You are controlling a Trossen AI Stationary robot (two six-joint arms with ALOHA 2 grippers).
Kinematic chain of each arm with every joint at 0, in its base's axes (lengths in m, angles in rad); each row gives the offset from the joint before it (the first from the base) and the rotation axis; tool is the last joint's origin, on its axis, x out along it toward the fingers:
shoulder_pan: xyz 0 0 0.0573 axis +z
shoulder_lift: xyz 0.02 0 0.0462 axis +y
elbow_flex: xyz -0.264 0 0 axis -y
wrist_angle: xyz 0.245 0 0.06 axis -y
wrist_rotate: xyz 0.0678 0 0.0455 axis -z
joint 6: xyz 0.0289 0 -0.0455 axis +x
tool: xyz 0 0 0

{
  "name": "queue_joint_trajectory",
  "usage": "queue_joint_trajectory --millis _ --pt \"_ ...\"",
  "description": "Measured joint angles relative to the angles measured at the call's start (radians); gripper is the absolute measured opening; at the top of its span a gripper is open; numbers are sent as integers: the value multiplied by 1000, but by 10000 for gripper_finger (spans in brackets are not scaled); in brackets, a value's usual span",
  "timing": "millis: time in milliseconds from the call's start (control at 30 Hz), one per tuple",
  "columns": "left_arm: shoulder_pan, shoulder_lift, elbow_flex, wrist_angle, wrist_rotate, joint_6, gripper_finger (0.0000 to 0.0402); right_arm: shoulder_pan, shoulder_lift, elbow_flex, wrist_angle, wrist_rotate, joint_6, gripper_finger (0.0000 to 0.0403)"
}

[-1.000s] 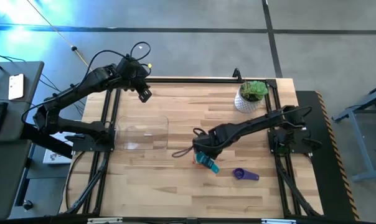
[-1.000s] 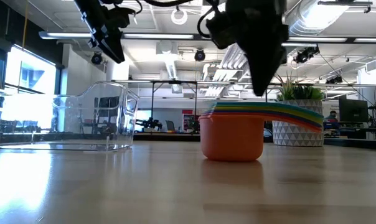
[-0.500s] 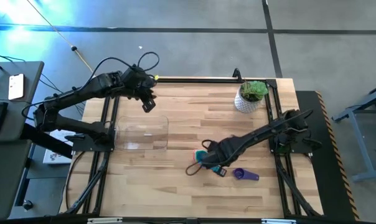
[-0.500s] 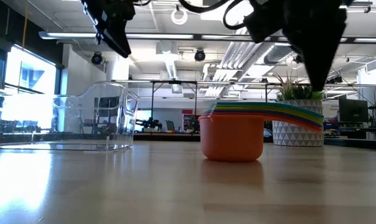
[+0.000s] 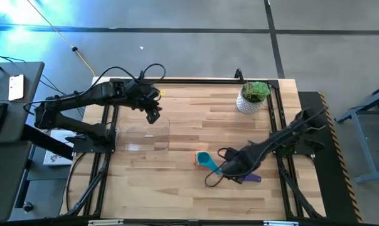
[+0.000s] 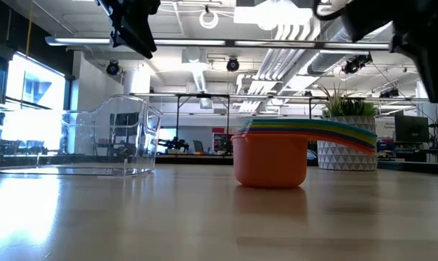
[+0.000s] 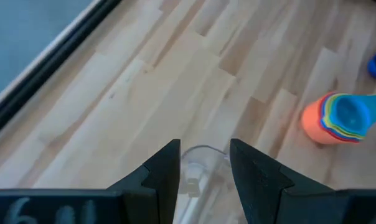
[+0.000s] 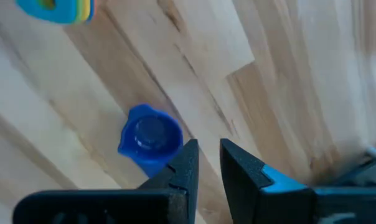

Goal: Nest measuring cups in basket
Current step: Stack the dark blue measuring cup into the light blue stacked measuring cups

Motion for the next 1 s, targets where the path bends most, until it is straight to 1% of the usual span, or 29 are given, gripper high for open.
queue_joint_trajectory --millis 300,433,567,733,867,1000 --pt "-85 0 0 5 -4 -136 131 59 -266 -243 248 0 54 58" --pt "-132 0 0 5 -4 -217 131 66 -336 -324 322 0 40 58" --pt "-191 0 0 5 -4 -308 131 66 -350 -368 376 -1 -27 67" --pt "-272 0 0 5 -19 -411 131 66 -349 -412 477 5 -92 102" --pt "-337 0 0 5 -66 -465 131 66 -349 -425 495 16 -139 127" --pt "-388 0 0 5 -112 -523 131 66 -336 -425 498 28 -195 135"
